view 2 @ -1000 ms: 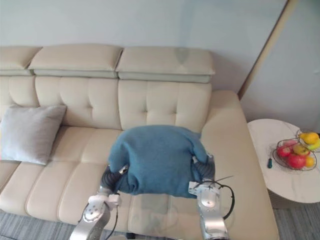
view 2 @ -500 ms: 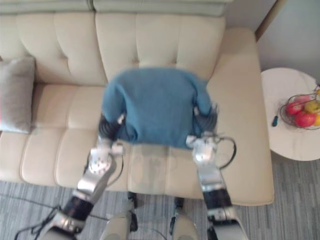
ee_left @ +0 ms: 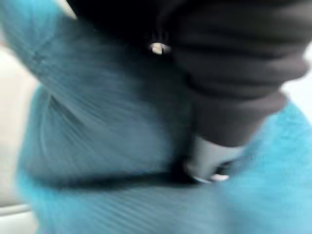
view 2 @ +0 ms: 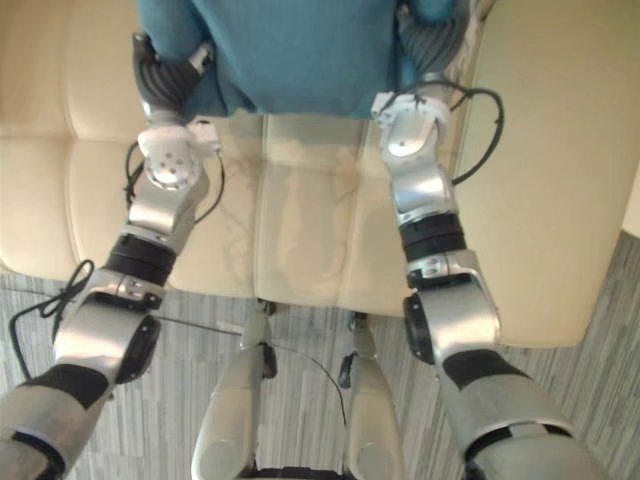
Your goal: Pick up cushions and gather them together orderly.
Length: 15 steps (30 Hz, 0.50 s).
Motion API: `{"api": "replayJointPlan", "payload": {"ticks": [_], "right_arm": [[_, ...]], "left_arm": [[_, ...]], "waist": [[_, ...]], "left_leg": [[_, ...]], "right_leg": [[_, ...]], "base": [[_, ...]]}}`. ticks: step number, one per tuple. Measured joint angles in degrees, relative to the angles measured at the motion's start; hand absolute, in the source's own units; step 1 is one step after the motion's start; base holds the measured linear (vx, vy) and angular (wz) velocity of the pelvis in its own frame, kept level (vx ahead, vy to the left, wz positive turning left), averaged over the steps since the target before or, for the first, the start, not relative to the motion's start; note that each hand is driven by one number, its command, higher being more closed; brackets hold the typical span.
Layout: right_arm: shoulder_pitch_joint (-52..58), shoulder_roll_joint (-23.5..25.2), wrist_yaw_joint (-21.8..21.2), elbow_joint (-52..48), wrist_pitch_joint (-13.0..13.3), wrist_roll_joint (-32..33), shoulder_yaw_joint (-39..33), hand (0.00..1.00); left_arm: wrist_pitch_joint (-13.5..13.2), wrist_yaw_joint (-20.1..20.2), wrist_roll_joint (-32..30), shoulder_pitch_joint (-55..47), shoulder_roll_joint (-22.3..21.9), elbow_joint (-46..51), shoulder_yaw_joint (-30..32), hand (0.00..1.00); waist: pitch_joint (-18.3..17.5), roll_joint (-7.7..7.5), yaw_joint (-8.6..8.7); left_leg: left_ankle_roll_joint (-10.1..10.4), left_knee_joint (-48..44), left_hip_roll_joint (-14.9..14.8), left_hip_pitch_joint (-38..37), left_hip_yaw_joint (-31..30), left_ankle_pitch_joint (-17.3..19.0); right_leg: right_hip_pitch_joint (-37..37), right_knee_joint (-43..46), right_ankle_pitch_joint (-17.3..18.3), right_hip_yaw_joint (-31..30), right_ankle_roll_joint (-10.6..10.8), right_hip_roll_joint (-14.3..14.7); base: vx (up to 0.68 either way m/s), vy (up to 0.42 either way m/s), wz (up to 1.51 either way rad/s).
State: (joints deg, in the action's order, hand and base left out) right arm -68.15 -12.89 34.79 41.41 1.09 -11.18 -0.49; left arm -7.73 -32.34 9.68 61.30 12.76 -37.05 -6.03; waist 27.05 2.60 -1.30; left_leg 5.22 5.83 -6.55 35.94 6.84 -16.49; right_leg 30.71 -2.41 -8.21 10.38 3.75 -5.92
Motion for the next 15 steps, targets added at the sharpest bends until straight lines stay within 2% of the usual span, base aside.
{"api": "replayJointPlan", "payload": {"ticks": [3, 6, 9, 11, 15], "right_arm": [[5.89, 4.33, 0.05, -1.42, -0.27, -0.06, 0.27, 0.0], [14.03, 7.43, 0.81, -8.67, 0.01, -0.21, 0.58, 0.0], [20.0, 8.44, 1.24, -11.92, 0.37, -0.23, 0.81, 0.0], [25.7, 9.22, 1.11, -14.53, 0.62, -0.23, 1.3, 0.0], [31.77, 11.34, -0.2, -17.74, 1.06, -0.19, 2.0, 0.0]], "left_arm": [[0.02, -0.05, 0.0, -3.92, -4.07, 0.33, 0.59, 0.0], [0.0, -0.25, 0.0, -9.09, -7.5, 2.64, 0.67, 0.0], [-0.06, -0.28, 0.02, -13.87, -9.44, 4.46, 0.66, 0.0], [-0.29, -0.22, 0.02, -17.45, -10.96, 5.7, 0.58, 0.0], [-0.3, 0.03, 0.01, -20.72, -11.48, 7.04, 0.56, 0.0]], "waist": [[0.19, -0.04, -0.32], [0.19, -0.04, -0.94], [0.19, -0.05, -1.32], [0.14, -0.12, -1.85], [0.1, -0.17, -2.12]], "left_leg": [[0.01, 0.0, -0.35, -0.03, 0.28, 0.0], [0.03, 0.0, -0.59, -0.31, 0.42, 0.02], [0.34, 0.01, -0.92, -2.12, 0.47, 0.37], [1.51, 0.02, -1.33, -3.92, 0.66, 1.69], [2.01, 0.02, -1.66, -5.22, 0.88, 2.52]], "right_leg": [[0.15, 0.33, 0.06, -0.09, -0.04, -0.15], [0.25, 1.1, 0.52, 0.0, 0.0, -0.18], [0.29, 5.12, 2.93, 0.06, -0.1, -0.34], [0.31, 8.9, 5.29, 0.13, -0.05, -0.46], [0.3, 11.54, 6.8, 0.24, -0.07, -0.53]], "base": [[0.01, 0.016, -0.02], [0.04, 0.023, -0.01], [0.0, 0.0, 0.0], [0.0, 0.0, 0.0], [0.01, -0.008, 0.0]]}}
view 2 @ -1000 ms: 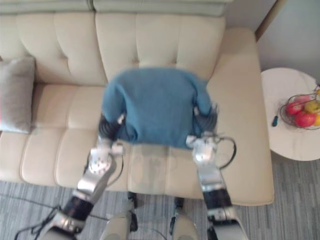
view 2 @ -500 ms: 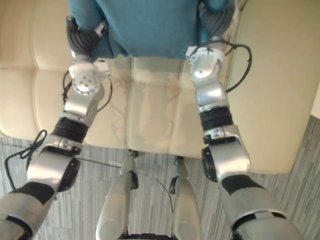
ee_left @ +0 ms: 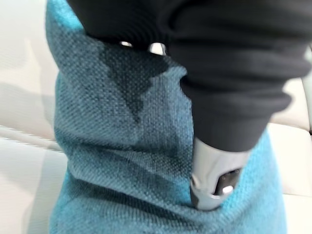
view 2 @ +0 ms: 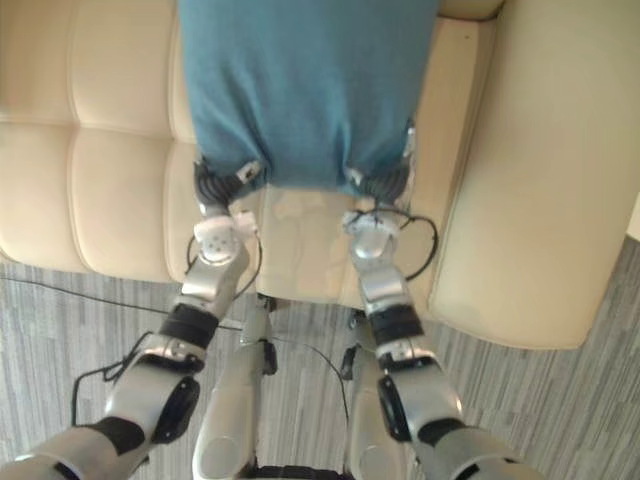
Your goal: Pick up cushions and gather them together orderly.
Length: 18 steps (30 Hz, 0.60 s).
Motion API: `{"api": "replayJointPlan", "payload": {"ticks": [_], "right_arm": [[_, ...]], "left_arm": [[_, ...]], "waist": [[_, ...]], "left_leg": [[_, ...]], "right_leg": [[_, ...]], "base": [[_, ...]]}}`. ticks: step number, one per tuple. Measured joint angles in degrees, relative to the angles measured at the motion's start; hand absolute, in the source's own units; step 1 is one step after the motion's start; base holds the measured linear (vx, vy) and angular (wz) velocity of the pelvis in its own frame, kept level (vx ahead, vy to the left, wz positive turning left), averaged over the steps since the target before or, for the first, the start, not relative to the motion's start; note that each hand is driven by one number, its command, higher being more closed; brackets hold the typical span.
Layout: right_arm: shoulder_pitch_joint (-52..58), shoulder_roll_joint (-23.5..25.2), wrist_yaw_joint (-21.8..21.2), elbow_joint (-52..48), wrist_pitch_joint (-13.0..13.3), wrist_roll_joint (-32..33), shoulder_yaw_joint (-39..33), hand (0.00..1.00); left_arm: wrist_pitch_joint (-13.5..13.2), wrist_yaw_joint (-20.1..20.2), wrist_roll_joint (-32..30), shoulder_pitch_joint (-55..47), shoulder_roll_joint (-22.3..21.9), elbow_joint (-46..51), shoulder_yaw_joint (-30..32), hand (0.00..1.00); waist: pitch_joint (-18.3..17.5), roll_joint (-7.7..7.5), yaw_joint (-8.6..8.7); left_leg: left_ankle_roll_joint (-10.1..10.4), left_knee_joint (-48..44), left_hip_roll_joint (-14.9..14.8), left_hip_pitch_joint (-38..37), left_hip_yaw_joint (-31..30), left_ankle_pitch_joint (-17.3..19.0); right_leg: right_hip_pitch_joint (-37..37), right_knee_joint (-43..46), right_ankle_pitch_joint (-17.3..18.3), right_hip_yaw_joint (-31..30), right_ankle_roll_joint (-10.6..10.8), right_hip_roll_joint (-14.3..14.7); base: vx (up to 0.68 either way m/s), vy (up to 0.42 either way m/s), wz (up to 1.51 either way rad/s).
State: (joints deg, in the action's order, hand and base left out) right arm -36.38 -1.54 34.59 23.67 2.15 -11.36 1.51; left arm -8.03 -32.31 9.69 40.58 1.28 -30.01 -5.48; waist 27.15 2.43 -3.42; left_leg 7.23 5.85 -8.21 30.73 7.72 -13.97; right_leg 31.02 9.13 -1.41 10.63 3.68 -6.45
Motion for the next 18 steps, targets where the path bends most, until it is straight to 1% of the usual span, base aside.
{"api": "replayJointPlan", "payload": {"ticks": [3, 6, 8, 10, 12, 14, 15, 16, 17, 18], "right_arm": [[3.65, -0.05, -1.29, -3.22, 0.24, 0.06, 0.21, 0.0], [8.03, -0.8, -2.85, -5.79, 0.53, 0.17, 0.03, 0.0], [11.33, -0.9, -4.62, -7.29, 1.24, 1.31, -1.41, 0.0], [13.15, -1.91, -6.26, -7.16, 1.41, 2.55, -2.56, 0.0], [15.83, -3.7, -7.96, -6.84, 1.43, 2.8, -3.94, 0.0], [18.32, -4.72, -9.59, -6.78, 1.77, 3.73, -5.69, 0.0], [21.14, -5.46, -10.55, -6.52, 1.94, 4.89, -6.05, 0.0], [21.73, -5.61, -10.89, -6.5, 1.98, 5.0, -6.12, 0.0], [24.65, -5.8, -12.0, -6.48, 2.19, 5.23, -6.64, 0.0], [25.56, -5.7, -12.32, -6.46, 2.26, 5.24, -6.81, 0.0]], "left_arm": [[-0.07, 0.41, 0.02, -2.15, 0.4, 1.62, 0.07, 0.0], [-0.07, 2.13, 0.02, -4.55, 0.98, 1.79, 0.13, 0.0], [-0.08, 4.12, 0.02, -7.04, 2.56, 1.77, 0.13, 0.0], [-0.09, 6.19, 0.03, -9.33, 4.31, 1.5, 0.74, 0.0], [-0.13, 7.97, -0.01, -12.02, 6.48, -0.18, 2.74, 0.0], [-0.12, 9.13, 0.03, -14.35, 8.11, -1.69, 4.76, 0.0], [-0.17, 9.6, 0.08, -17.36, 9.1, -1.8, 6.26, 0.0], [-0.18, 9.83, 0.1, -18.07, 9.22, -1.81, 6.64, 0.0], [-0.25, 10.16, 0.35, -21.19, 9.36, -2.32, 7.62, 0.0], [-0.25, 10.21, 0.48, -22.43, 9.32, -2.47, 8.0, 0.0]], "waist": [[-0.03, -0.02, -0.06], [-0.79, -0.13, 0.19], [-2.17, -0.41, 0.31], [-2.6, -0.5, 0.49], [-4.53, -0.68, 0.72], [-4.82, -0.78, 1.05], [-5.55, -1.2, 1.19], [-5.77, -1.27, 1.22], [-7.66, -1.62, 1.24], [-8.36, -1.78, 1.27]], "left_leg": [[-0.54, -0.01, -0.03, -2.23, 1.03, -0.44], [-0.52, 0.0, -0.04, -4.84, 1.5, -0.41], [-0.2, 0.0, -0.2, -5.94, 1.87, -0.12], [-0.1, 0.01, -0.17, -7.45, 2.17, 0.06], [-0.41, 0.01, -0.13, -7.99, 2.51, 0.43], [-0.47, 0.02, -0.08, -9.73, 2.5, 0.67], [-0.33, 0.02, -0.09, -10.96, 2.58, 1.25], [-0.43, 0.03, -0.08, -11.18, 2.6, 1.36], [-0.44, 0.03, -0.05, -11.38, 2.63, 2.16], [-0.25, 0.04, -0.03, -11.41, 2.62, 2.39]], "right_leg": [[-1.06, 1.55, 0.85, -0.14, -0.1, -0.32], [-3.22, 2.35, 1.94, -0.09, -0.03, -0.43], [-3.97, 3.08, 2.77, 0.02, -0.37, -0.41], [-5.12, 3.39, 3.15, -0.2, -0.22, -0.42], [-5.44, 3.46, 3.31, -0.42, -0.09, -0.42], [-7.3, 3.06, 3.34, -0.4, -0.04, -0.42], [-8.65, 2.4, 3.36, -0.48, -0.01, -0.35], [-8.92, 2.3, 3.37, -0.48, 0.01, -0.34], [-9.35, 1.4, 3.43, -0.51, 0.13, -0.31], [-9.55, 1.09, 3.41, -0.5, 0.16, -0.3]], "base": [[0.06, -0.029, -0.08], [0.08, -0.049, -0.02], [0.06, -0.071, 0.0], [0.04, -0.057, -0.04], [0.03, -0.039, -0.05], [0.04, -0.025, -0.01], [0.03, -0.018, -0.03], [0.03, -0.012, -0.05], [0.03, -0.003, -0.02], [0.08, 0.003, 0.0]]}}
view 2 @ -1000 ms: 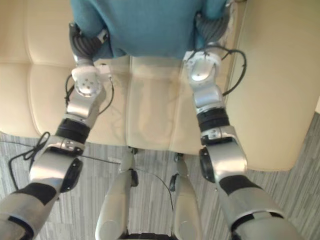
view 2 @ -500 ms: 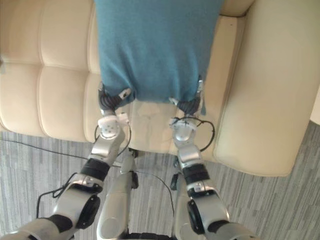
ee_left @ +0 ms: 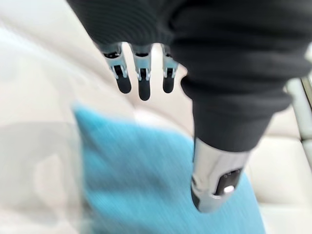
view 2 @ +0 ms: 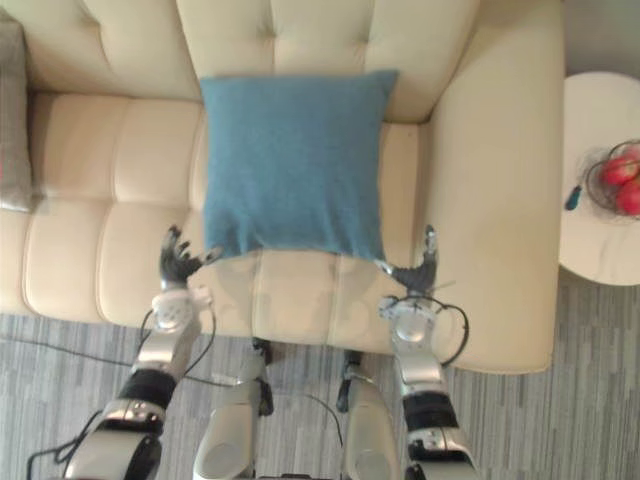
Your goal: Pick up cushions and gather them together orderly.
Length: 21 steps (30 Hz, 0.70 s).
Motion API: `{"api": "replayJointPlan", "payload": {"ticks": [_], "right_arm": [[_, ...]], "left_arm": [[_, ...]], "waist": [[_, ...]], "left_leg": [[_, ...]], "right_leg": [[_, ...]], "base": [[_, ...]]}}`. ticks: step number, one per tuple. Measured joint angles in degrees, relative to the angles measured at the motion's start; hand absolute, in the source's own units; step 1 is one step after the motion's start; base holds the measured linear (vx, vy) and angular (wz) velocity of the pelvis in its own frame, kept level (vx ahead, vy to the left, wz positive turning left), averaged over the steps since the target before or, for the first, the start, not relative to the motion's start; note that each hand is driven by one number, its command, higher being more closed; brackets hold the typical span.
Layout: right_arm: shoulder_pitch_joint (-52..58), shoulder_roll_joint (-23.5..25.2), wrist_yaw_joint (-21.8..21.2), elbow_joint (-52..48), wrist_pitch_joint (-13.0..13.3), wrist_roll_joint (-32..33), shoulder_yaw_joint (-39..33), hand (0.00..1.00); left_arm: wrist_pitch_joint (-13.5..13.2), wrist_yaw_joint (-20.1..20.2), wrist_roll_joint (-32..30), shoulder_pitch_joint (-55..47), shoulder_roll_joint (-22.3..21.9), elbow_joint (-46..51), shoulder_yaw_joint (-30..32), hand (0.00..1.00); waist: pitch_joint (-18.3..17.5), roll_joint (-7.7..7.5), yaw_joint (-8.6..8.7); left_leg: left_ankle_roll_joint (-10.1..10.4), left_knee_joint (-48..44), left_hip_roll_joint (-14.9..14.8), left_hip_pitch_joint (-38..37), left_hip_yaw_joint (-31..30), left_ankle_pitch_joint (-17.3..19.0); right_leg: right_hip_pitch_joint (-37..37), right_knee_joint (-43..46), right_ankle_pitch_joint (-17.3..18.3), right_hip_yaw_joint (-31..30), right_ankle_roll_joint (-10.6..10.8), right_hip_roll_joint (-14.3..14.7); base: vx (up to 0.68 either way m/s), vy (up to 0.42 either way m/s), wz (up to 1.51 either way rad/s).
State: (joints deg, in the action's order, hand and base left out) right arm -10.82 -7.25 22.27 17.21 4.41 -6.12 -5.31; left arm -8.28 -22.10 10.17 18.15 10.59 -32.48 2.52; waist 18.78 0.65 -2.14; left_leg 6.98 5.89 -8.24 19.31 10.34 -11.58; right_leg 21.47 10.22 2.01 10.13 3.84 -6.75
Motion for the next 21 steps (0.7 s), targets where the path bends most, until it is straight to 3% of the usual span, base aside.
{"api": "replayJointPlan", "payload": {"ticks": [8, 15, 21], "right_arm": [[12.75, 2.73, -6.36, 7.55, 1.05, 1.3, -1.36, 0.0], [14.71, 5.03, -11.27, 22.83, 1.46, 3.17, -1.1, 0.0], [15.54, 4.95, -12.75, 31.18, 1.28, 3.89, -1.12, 0.0]], "left_arm": [[0.29, 4.27, -0.83, -18.97, -3.52, -1.49, 1.06, 0.0], [1.77, 10.67, -3.76, -24.73, -5.46, -11.75, -0.84, 0.0], [2.59, 12.44, -7.79, -25.89, -5.77, -17.93, -1.85, 0.0]], "waist": [[-6.5, -1.34, 0.23], [-10.54, -1.34, 0.16], [-11.68, -1.49, 0.16]], "left_leg": [[-1.1, 0.0, 1.73, -5.91, -0.15, 1.98], [-0.8, 0.05, 2.07, -11.15, 0.04, 3.81], [-0.64, 0.38, 2.19, -16.39, 0.76, 5.3]], "right_leg": [[-10.76, -9.21, -2.32, 0.88, 1.4, -0.27], [-16.85, -11.89, -2.28, 0.67, 1.61, -0.26], [-21.62, -12.55, -1.3, 0.0, 2.16, -0.29]], "base": [[0.12, 0.017, 0.06], [0.05, 0.013, -0.02], [0.01, 0.003, -0.06]]}}
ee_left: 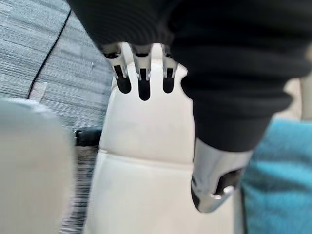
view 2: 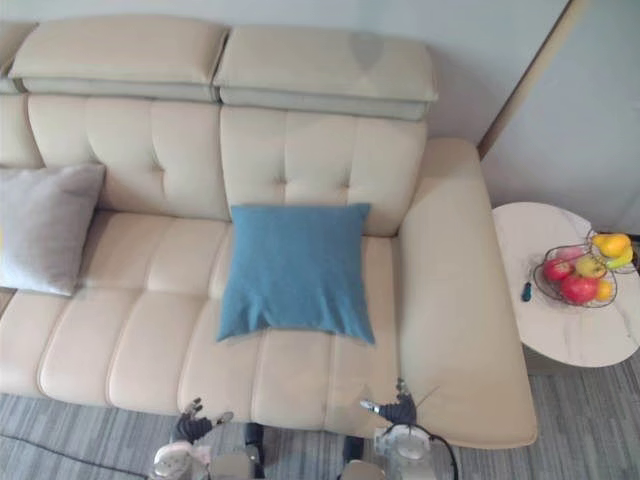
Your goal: Pick up cushions and gather them together orderly.
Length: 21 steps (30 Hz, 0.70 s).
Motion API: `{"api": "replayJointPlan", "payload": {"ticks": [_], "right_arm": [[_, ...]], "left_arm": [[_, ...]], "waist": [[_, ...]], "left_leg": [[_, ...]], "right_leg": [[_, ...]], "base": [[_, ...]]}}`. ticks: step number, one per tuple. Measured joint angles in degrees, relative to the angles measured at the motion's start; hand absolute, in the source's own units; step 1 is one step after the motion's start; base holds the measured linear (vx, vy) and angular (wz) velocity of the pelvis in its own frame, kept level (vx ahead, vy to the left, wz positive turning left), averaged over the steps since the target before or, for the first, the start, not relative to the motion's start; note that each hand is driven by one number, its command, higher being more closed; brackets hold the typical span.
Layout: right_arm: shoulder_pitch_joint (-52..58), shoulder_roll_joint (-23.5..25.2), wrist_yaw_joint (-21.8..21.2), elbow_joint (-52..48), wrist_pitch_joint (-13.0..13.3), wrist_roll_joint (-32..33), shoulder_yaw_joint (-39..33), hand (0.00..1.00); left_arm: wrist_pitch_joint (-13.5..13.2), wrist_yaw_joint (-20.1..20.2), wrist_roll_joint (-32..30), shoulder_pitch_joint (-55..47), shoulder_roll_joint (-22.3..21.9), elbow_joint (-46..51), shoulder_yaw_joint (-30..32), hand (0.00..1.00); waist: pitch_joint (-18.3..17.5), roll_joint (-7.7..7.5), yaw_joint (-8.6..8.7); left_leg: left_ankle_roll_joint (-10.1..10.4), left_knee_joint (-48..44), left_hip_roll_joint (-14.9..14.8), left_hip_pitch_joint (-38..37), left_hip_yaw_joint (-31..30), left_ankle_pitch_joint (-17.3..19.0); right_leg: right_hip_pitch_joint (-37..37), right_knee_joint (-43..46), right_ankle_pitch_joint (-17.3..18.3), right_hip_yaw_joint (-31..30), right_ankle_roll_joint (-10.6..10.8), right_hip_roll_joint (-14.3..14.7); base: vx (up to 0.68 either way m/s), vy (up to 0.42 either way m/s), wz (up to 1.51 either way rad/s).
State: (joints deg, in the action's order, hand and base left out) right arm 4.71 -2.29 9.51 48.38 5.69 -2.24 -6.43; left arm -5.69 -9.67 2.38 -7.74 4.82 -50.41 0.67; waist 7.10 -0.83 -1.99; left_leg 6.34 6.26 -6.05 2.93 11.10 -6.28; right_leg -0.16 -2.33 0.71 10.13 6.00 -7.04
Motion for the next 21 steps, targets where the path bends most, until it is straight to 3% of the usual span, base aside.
{"api": "replayJointPlan", "payload": {"ticks": [9, 14, 15, 16, 18, 19, 20, 21], "right_arm": [[-0.21, -0.2, -0.89, 7.32, -1.15, -0.18, -0.41, 0.0], [-2.27, -0.33, -0.78, 8.08, -1.89, -0.67, -1.59, 0.0], [-3.74, -0.29, -0.08, 5.96, -2.34, -1.76, -0.41, 0.0], [-3.1, 0.0, -0.08, 6.11, -2.37, -1.77, -0.05, 0.0], [-2.73, 0.0, -0.07, 6.29, -2.36, -1.78, 0.0, 0.0], [-2.86, -0.16, 0.08, 6.55, -2.33, -1.81, 0.3, 0.0], [-3.7, -0.8, 0.15, 6.71, -2.44, -1.83, 0.25, 0.0], [-5.09, -0.58, 0.62, 6.36, -3.03, -2.01, -0.26, 0.0]], "left_arm": [[-0.08, 0.39, -3.62, 0.6, 0.3, -3.0, -0.15, 0.0], [-0.09, 0.97, -4.58, 2.25, 0.56, -4.15, -0.6, 0.0], [0.07, 0.78, -5.78, 5.58, 1.07, -2.87, -0.57, 0.0], [0.08, 0.77, -5.78, 5.43, 1.15, -1.97, -0.59, 0.0], [0.09, 0.61, -5.79, 5.33, 1.86, -1.46, -0.2, 0.0], [0.14, 0.59, -6.05, 4.72, 1.53, -1.48, 0.51, 0.0], [0.08, 0.8, -6.21, 4.94, 0.91, -1.08, 2.02, 0.0], [0.04, 0.44, -5.95, 5.85, -0.34, 0.25, 5.07, 0.0]], "waist": [[-1.89, -0.36, 0.22], [-0.65, -0.89, 0.24], [1.82, -1.34, 0.17], [1.66, -1.79, 0.17], [1.49, -3.23, -0.31], [-1.07, -3.84, -1.58], [-0.76, -2.82, -2.9], [0.91, -3.68, -4.4]], "left_leg": [[0.26, 0.02, 0.12, -5.19, 2.29, 1.37], [-0.18, -0.31, 0.85, -4.58, 4.46, 1.44], [-3.47, -4.55, 0.64, 0.04, 5.88, 3.77], [-3.44, -4.46, 0.92, -0.52, 5.7, 3.8], [-3.46, -4.47, 2.04, -0.77, 5.62, 3.78], [-6.92, -6.42, 4.36, 3.89, 3.77, 4.96], [-8.56, -6.76, 3.4, 4.84, 3.89, 3.17], [-7.86, -10.51, 2.84, 6.02, 4.57, 2.62]], "right_leg": [[-3.01, 1.24, 0.65, -2.97, -0.26, -0.14], [1.35, 5.41, 1.04, -6.2, 0.33, -0.82], [7.56, 14.54, 0.12, -2.93, -0.32, -2.73], [7.97, 18.95, 2.36, -0.86, -0.82, -3.0], [7.64, 18.94, 2.12, 0.46, -0.28, -3.69], [7.13, 11.63, 0.24, 1.12, 3.7, -3.31], [8.4, 15.54, 3.51, 0.97, 4.4, -2.82], [10.64, 34.3, 12.43, 1.67, 3.85, -3.44]], "base": [[0.02, 0.001, -0.14], [-0.06, 0.061, -0.29], [-0.24, 0.193, -0.4], [-0.23, 0.166, -0.24], [-0.1, 0.035, -0.02], [-0.1, 0.048, -0.2], [-0.09, 0.015, -0.24], [-0.04, -0.097, -0.03]]}}
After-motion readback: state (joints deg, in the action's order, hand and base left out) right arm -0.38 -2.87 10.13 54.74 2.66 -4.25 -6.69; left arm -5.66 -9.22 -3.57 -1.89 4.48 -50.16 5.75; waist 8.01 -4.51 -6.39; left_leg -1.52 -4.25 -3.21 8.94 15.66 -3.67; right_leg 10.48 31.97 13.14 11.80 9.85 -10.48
